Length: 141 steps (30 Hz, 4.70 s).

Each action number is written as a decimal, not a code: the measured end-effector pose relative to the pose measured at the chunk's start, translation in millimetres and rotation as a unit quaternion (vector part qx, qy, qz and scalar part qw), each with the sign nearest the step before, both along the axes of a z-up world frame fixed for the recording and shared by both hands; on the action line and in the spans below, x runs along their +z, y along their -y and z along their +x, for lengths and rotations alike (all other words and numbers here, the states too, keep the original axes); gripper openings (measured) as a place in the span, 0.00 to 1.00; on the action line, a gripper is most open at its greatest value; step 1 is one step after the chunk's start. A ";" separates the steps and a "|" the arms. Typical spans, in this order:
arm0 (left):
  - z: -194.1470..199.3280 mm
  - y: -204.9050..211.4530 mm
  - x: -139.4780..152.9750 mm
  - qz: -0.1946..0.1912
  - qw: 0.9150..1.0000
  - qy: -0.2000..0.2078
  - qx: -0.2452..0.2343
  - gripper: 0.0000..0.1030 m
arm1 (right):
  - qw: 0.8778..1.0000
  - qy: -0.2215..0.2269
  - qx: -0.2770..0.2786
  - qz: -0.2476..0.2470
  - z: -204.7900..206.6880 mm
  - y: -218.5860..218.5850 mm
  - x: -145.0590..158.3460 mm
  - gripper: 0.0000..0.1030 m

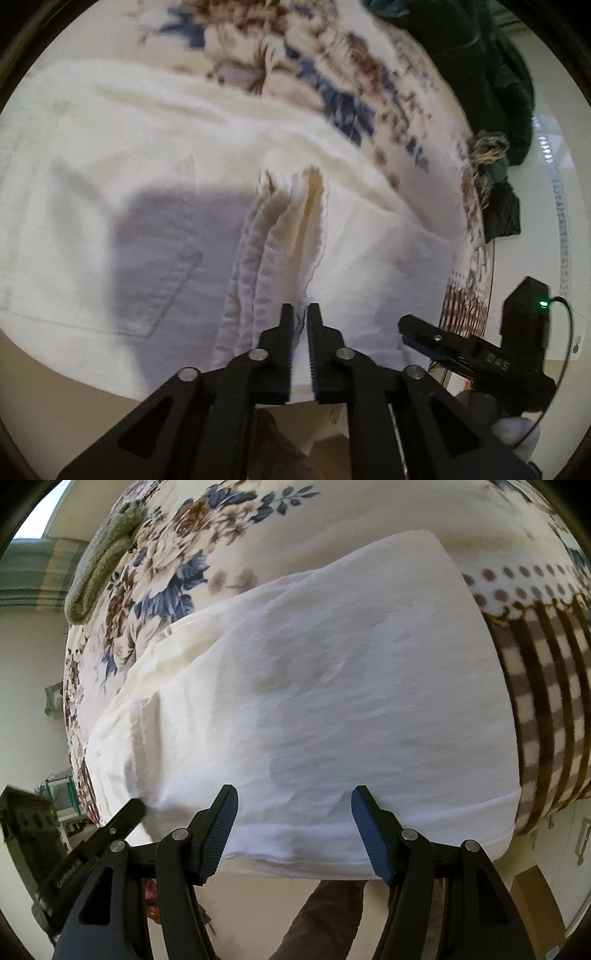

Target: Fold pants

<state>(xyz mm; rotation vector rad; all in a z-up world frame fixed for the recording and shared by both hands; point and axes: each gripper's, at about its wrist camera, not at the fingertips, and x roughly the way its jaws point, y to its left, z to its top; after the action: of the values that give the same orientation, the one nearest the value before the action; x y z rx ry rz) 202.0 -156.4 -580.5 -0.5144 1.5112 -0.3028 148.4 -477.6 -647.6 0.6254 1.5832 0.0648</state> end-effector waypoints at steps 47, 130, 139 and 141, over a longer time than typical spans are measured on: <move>38.9 30.7 24.9 0.072 0.996 0.056 0.000 0.64 | 0.993 -0.019 0.026 -0.113 2.7 34.9 17.0 0.46; -54.4 39.9 125.5 -0.077 0.951 0.266 0.135 0.16 | 0.995 0.043 0.010 -0.090 -7.8 61.1 61.6 0.66; -46.7 166.6 32.8 0.041 0.982 0.177 -0.048 0.17 | 0.990 0.010 -0.080 -0.113 -59.4 164.4 43.9 0.66; -43.9 174.3 23.9 0.055 0.981 0.172 -0.066 0.18 | 0.989 0.010 -0.100 -0.112 -67.7 183.0 41.7 0.66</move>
<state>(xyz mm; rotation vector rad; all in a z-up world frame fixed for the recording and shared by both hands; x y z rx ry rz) 158.1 -330.7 -556.7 -0.2587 1.2183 -0.3883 80.8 -660.7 -606.0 0.6013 1.4758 -0.2539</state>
